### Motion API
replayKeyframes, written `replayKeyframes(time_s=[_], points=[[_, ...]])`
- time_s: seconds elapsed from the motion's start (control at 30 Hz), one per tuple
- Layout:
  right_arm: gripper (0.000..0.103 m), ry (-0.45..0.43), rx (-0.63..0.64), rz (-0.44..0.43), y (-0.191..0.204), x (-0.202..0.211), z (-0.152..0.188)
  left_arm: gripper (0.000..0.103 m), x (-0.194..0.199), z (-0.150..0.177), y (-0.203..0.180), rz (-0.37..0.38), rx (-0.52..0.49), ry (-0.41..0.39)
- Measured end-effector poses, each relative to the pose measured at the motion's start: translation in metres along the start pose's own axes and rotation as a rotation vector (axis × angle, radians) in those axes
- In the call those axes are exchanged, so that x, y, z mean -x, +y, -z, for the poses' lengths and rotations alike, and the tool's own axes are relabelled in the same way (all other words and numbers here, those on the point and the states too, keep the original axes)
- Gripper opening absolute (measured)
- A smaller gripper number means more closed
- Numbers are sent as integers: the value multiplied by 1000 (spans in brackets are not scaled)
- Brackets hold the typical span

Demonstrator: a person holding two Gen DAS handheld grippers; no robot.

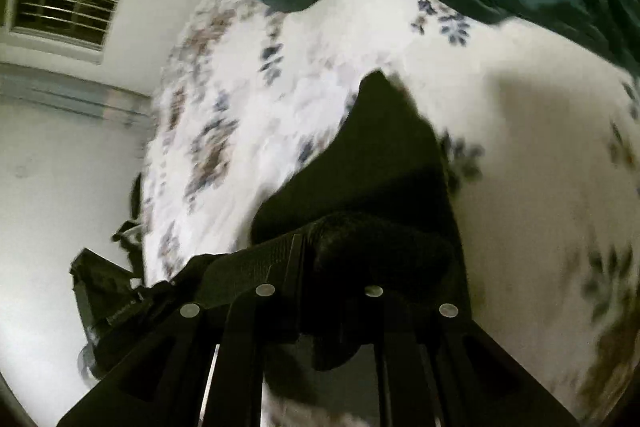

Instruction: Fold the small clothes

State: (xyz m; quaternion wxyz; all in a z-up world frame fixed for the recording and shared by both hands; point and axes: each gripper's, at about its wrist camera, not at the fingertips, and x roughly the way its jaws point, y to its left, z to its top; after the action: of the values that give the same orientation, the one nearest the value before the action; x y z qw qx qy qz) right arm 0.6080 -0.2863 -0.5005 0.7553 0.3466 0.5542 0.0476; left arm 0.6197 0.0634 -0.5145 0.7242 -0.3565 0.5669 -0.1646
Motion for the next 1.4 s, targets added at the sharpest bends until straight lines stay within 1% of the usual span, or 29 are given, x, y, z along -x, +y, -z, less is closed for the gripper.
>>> replayKeyframes(time_s=[0.03,0.07,0.1,0.13,0.17,0.23,0.27,0.33,0.43,0.5,0.53,0.57,0.6,0.63,0.67,0.73,0.8,0.83,0.9,0.97,1.0,1.03,1.07,1.1,1.13,1.2,1.27,1.3,1.4], points=[[13,18,-19,2,-5,-13,-14,24,-17,-15,4,8,20,33],[13,61,-60,-10,-14,-28,-26,55,-25,-25,5,15,21,51],[19,100,-106,-39,-24,-40,-35,73,-29,-31,5,38,18,54],[21,117,-139,-84,-32,-47,-42,84,-26,-36,5,79,19,37],[24,88,-149,-127,-38,-44,-46,84,-20,-36,4,107,19,21],[78,9,-134,-207,-47,-29,-49,84,-7,-36,8,144,26,-19],[84,-4,-138,-233,-51,-24,-48,84,-3,-37,11,131,23,-35],[85,-28,-132,-205,-58,-14,-47,84,-2,-35,13,74,-13,-46],[85,3,-24,-34,-54,-22,-46,84,-24,-34,6,-123,-178,8],[85,42,67,53,-45,-40,-46,82,-40,-30,-1,-202,-291,20],[83,58,111,92,-40,-49,-47,72,-45,-27,-5,-222,-346,13],[78,71,162,125,-33,-60,-48,14,-49,-25,-11,-221,-405,1],[52,74,197,153,-27,-67,-47,8,-50,-24,-16,-236,-449,-13],[9,77,231,192,-22,-73,-48,5,-48,-24,-19,-249,-469,-33],[7,56,266,230,-14,-74,-47,4,-43,-25,-18,-239,-463,-56],[7,-33,297,236,-4,-62,-45,2,-35,-30,-12,-242,-436,-104],[7,-76,277,247,-7,-58,-49,2,-38,-43,9,-251,-365,-83],[7,-63,263,260,-11,-62,-51,2,-44,-50,20,-267,-334,-60],[7,28,268,322,-20,-84,-54,2,-54,-57,34,-321,-309,-15],[8,71,274,340,-22,-89,-55,5,-52,-61,42,-274,-251,18],[14,74,258,316,-22,-83,-56,6,-43,-59,41,-259,-244,14],[28,71,243,296,-23,-75,-56,16,-33,-54,39,-239,-242,2],[38,66,238,267,-22,-62,-55,46,-18,-47,37,-197,-232,-15],[57,64,246,232,-21,-52,-51,68,-4,-37,36,-161,-222,-28],[68,70,257,211,-21,-43,-46,99,9,-26,34,-143,-213,-40],[70,104,282,180,-27,-26,-32,99,36,6,35,-86,-195,-64],[86,163,279,147,-35,-16,-16,99,56,42,39,-51,-157,-88],[100,185,273,126,-42,-12,-7,99,66,65,45,-30,-115,-102],[102,241,241,87,-64,1,24,99,75,135,62,-5,41,-115]])
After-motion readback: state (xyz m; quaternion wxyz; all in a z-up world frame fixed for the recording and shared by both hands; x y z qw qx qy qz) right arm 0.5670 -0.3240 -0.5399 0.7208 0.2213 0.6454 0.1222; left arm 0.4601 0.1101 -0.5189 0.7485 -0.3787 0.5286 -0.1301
